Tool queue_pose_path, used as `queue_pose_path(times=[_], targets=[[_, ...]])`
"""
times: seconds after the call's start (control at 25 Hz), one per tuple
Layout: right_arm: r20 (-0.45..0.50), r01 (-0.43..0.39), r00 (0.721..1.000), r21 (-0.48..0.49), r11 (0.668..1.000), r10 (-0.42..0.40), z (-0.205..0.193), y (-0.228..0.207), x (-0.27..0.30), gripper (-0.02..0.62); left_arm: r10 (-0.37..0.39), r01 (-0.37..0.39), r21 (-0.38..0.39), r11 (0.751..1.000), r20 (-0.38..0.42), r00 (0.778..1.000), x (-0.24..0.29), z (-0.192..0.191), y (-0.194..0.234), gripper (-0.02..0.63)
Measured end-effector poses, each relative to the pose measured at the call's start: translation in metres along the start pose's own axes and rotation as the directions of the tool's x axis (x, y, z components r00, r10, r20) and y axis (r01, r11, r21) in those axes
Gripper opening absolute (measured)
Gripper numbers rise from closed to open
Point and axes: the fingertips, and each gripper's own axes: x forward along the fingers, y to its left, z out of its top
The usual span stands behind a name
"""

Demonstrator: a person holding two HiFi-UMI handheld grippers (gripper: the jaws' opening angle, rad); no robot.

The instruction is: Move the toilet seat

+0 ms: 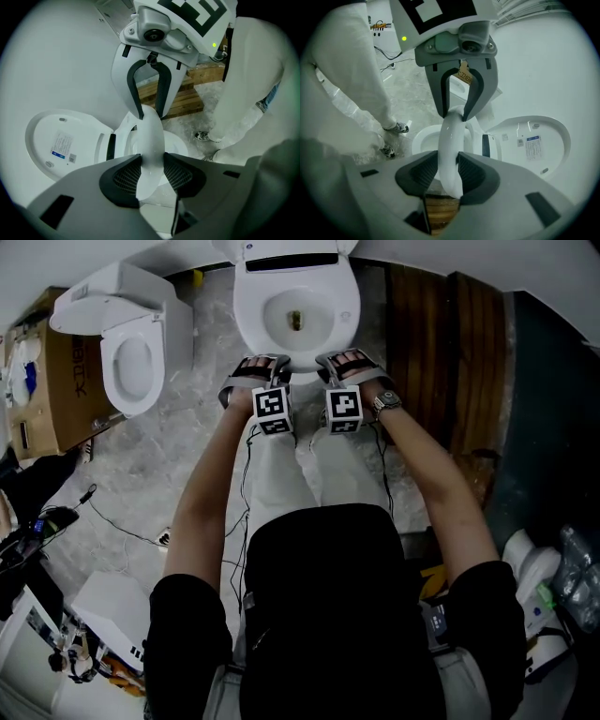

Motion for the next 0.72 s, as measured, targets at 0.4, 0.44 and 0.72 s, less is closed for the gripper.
queue_pose_path(times=[0.4, 0.44, 0.72], targets=[[0.024, -0.060, 0.998, 0.011, 0.998, 0.059, 0.000, -0.015, -0.016, 0.137, -0.012, 0.009, -0.069, 0.998, -0.055, 0.998, -0.014, 0.004, 0.016, 0.152], [0.029, -0.067, 0.997, 0.010, 0.998, 0.066, 0.000, -0.016, -0.017, 0.135, -0.015, 0.011, -0.068, 0.998, -0.059, 0.998, -0.015, 0.004, 0.017, 0.152], [0.055, -0.071, 0.996, 0.011, 0.997, 0.071, -0.004, -0.030, -0.019, 0.132, -0.005, -0.002, -0.078, 0.997, -0.086, 0.996, -0.017, 0.005, 0.032, 0.146]])
